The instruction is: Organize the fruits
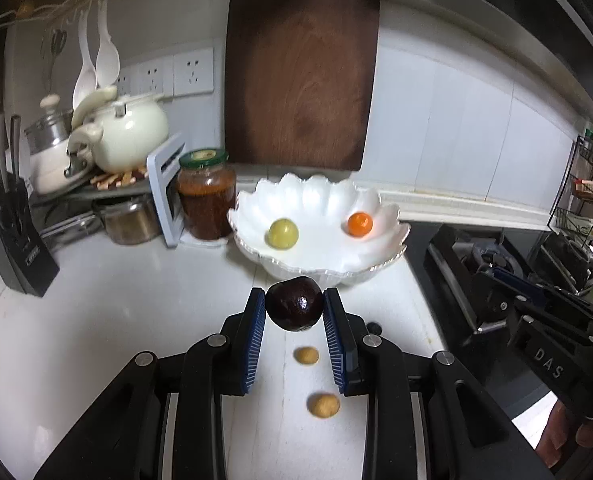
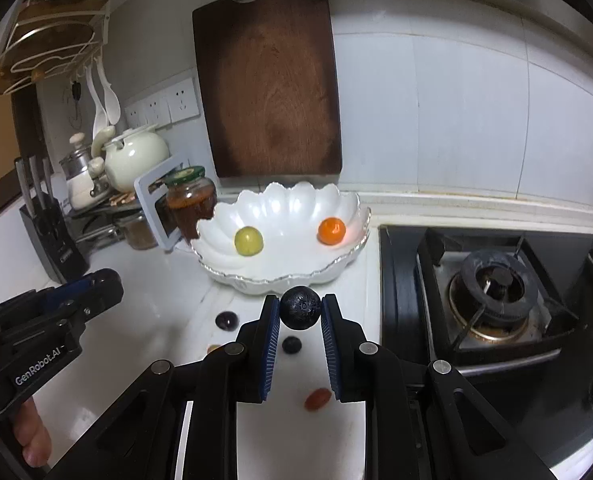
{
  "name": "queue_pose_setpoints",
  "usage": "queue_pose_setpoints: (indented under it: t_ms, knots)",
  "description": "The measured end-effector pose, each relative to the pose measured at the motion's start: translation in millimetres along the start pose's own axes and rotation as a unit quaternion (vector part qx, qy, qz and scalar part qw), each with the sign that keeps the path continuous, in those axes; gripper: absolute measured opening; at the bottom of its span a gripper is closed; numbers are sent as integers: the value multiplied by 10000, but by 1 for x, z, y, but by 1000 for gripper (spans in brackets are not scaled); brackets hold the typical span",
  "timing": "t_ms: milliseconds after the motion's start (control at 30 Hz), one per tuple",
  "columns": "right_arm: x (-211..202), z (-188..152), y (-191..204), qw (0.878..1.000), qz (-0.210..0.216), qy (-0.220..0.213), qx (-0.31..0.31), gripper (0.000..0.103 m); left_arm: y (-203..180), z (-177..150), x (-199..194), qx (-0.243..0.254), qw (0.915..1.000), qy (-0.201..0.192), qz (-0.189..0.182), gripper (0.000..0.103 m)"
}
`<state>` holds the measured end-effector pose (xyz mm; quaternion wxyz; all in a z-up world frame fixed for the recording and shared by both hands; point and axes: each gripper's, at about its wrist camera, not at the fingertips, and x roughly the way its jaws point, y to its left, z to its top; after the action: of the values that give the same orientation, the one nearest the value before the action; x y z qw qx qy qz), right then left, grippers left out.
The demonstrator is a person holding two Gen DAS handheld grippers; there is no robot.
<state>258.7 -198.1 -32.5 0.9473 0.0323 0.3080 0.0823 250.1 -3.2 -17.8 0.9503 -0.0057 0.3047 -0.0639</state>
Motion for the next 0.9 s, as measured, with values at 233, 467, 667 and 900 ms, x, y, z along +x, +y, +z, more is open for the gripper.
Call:
queue_pose_setpoints:
  t_ms: [233, 467, 667, 900]
  knots:
    - [1, 14, -1, 9999, 25, -94, -29, 23, -5, 16, 0, 52, 9998, -189, -32, 30]
    - [10, 33, -1, 9997, 73, -210, -59, 23, -8, 33, 9, 147, 9996, -261, -13, 30]
    - [24, 50, 2, 9995, 52, -288, -147, 23, -10, 46, 20, 238, 9993, -283, 32, 30]
    - [43, 72, 2, 9995, 98, -259, -165, 23, -6, 67, 40, 206, 9995, -236, 37, 30]
